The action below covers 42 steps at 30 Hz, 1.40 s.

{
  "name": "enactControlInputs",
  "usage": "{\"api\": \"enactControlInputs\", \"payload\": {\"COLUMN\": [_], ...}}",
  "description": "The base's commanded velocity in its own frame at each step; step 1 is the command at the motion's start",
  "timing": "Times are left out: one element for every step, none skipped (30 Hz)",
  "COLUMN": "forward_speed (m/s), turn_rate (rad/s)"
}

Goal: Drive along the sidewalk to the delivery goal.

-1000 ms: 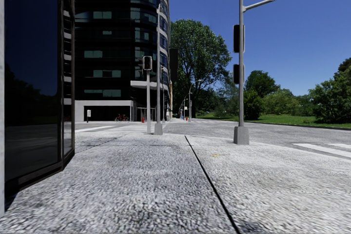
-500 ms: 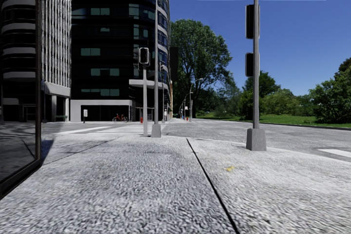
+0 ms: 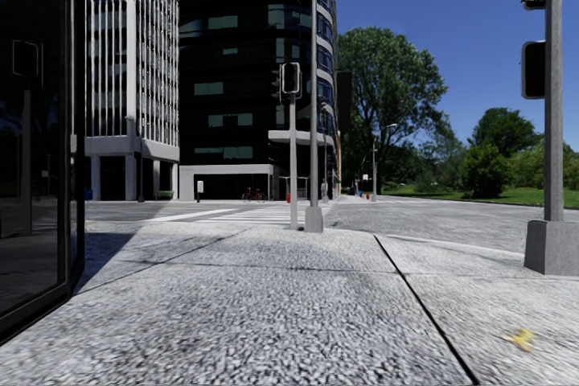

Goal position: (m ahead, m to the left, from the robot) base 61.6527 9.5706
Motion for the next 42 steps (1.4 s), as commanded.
{"api": "enactControlInputs", "payload": {"forward_speed": [2.00, 2.00, 2.00, 2.00, 2.00, 2.00, 2.00, 2.00, 2.00, 2.00, 2.00, 2.00, 2.00, 2.00, 2.00, 2.00, 2.00, 2.00, 2.00, 2.00, 2.00, 2.00, 2.00, 2.00, 2.00, 2.00, 2.00, 2.00, 2.00, 2.00, 2.00, 2.00, 2.00, 2.00, 2.00, 2.00, 2.00, 2.00, 2.00, 2.00, 2.00, 2.00], "turn_rate": [0.00, 0.00, 0.00, 0.00, 0.15, 0.62, 0.62, 0.79, 0.92, 0.97, 0.99, 0.99, 0.99, 0.99, 0.99, 0.96, 0.79, 0.63, 0.43, 0.23, 0.17, 0.15, 0.14, 0.14, 0.14, 0.14, 0.14, 0.14, 0.13, 0.13, 0.09, 0.08, 0.08, 0.07, 0.07, 0.07, 0.15, 0.46, 0.73, 0.94, 1.02, 1.04]}}
